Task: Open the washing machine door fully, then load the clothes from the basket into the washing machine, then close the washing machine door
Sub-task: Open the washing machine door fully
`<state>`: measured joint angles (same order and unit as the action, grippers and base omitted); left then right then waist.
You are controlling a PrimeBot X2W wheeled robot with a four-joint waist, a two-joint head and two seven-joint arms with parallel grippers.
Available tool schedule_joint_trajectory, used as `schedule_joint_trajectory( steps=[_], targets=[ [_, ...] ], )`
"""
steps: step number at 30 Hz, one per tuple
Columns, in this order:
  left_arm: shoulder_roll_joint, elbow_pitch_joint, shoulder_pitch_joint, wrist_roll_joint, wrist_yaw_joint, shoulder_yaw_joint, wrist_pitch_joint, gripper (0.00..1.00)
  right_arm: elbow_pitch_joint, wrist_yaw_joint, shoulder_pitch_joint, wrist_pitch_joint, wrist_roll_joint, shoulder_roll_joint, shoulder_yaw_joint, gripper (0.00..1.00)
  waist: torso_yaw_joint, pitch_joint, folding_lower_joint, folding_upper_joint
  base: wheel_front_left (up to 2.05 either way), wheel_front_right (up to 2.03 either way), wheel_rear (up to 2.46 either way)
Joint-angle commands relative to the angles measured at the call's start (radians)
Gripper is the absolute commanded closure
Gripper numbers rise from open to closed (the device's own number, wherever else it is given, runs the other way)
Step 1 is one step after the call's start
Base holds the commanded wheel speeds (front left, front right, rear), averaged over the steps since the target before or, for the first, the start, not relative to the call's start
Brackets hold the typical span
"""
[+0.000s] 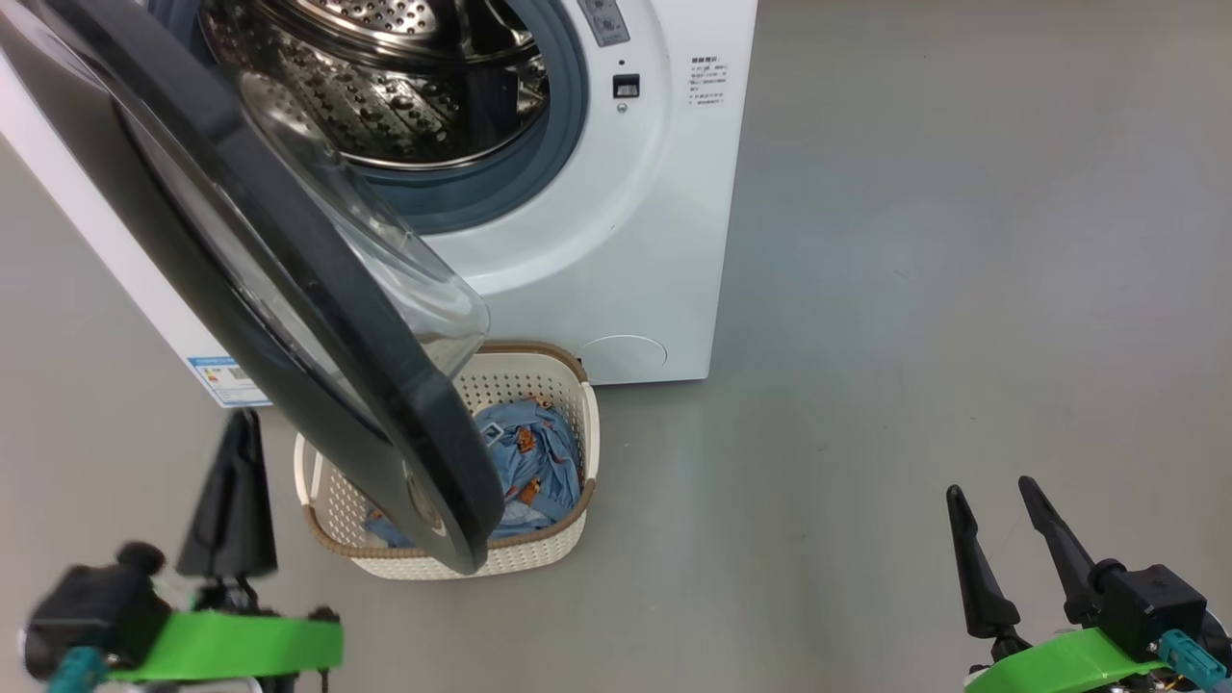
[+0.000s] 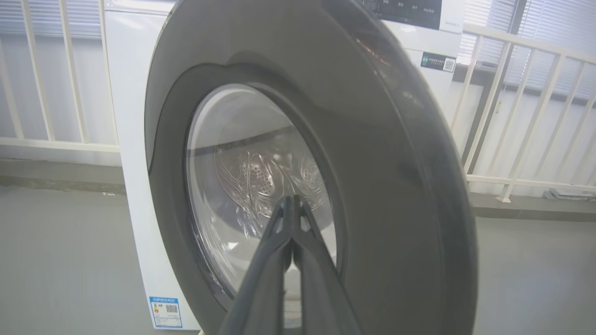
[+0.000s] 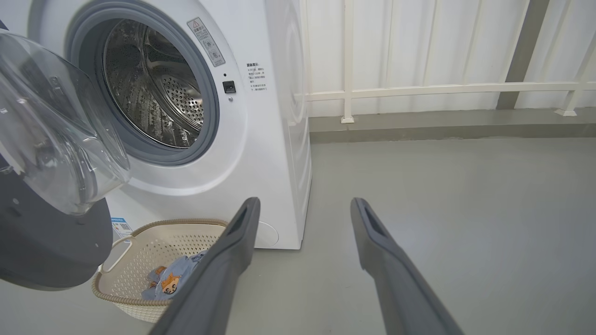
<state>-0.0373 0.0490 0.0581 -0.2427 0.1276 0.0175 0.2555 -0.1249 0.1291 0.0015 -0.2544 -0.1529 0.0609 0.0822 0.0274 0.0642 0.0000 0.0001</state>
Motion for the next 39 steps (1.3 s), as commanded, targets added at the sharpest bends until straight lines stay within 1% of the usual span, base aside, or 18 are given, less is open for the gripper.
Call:
schedule_joint_trajectory(
  steps=[1, 6, 8, 11, 15, 19, 23, 32, 39],
  targets=[
    [-0.013, 0.073, 0.058, 0.005, -0.005, 0.04, 0.006, 1.0, 0.02, 0.002, -0.024, -0.007, 0.001, 0.001, -0.024, 0.0, 0.001, 0.001, 0.0, -0.0001, 0.0, 0.0, 0.0],
    [-0.013, 0.257, 0.123, 0.031, -0.003, 0.025, 0.006, 1.0, 0.012, 0.002, -0.03, -0.007, 0.001, 0.003, -0.026, 0.0, 0.003, 0.002, 0.0, -0.0001, 0.0, 0.0, 0.0],
    [-0.013, 0.284, 0.132, 0.033, -0.002, 0.01, 0.006, 1.0, 0.01, 0.002, -0.03, -0.007, 0.003, 0.004, -0.026, 0.0, 0.003, 0.002, 0.0, -0.0001, 0.0, 0.0, 0.0],
    [-0.013, 0.34, 0.153, 0.039, 0.0, -0.06, 0.006, 1.0, 0.004, 0.002, -0.03, -0.007, 0.005, 0.004, -0.027, 0.0, 0.004, 0.001, 0.0, -0.0001, 0.0, 0.0, 0.0],
    [-0.013, 0.356, 0.168, 0.041, 0.002, -0.181, 0.006, 1.0, 0.0, 0.002, -0.032, -0.007, 0.006, 0.003, -0.032, 0.0, 0.002, 0.001, 0.0, -0.0001, 0.0, 0.0, 0.0],
    [-0.013, 0.311, 0.178, 0.07, 0.003, -0.316, 0.006, 1.0, -0.013, 0.002, -0.035, -0.007, 0.002, 0.003, -0.036, 0.0, -0.002, 0.003, 0.0, -0.0001, 0.0, 0.0, 0.0],
    [-0.013, 0.265, 0.179, 0.064, 0.003, -0.393, 0.006, 1.0, -0.024, 0.002, -0.039, -0.007, -0.001, 0.005, -0.04, 0.0, -0.008, 0.006, 0.0, -0.0001, 0.0, 0.0, 0.0],
    [-0.013, 0.159, 0.148, 0.035, 0.003, -0.477, 0.006, 1.0, -0.035, 0.002, -0.043, -0.007, -0.007, 0.007, -0.041, 0.0, -0.019, 0.02, 0.0, -0.0001, 0.0, 0.0, 0.0],
    [-0.013, 0.033, 0.129, 0.024, 0.003, -0.493, 0.006, 1.0, -0.042, 0.002, -0.054, -0.007, -0.012, 0.009, -0.051, 0.0, -0.034, 0.03, 0.0, -0.0001, 0.0, 0.0, 0.0]
  ],
)
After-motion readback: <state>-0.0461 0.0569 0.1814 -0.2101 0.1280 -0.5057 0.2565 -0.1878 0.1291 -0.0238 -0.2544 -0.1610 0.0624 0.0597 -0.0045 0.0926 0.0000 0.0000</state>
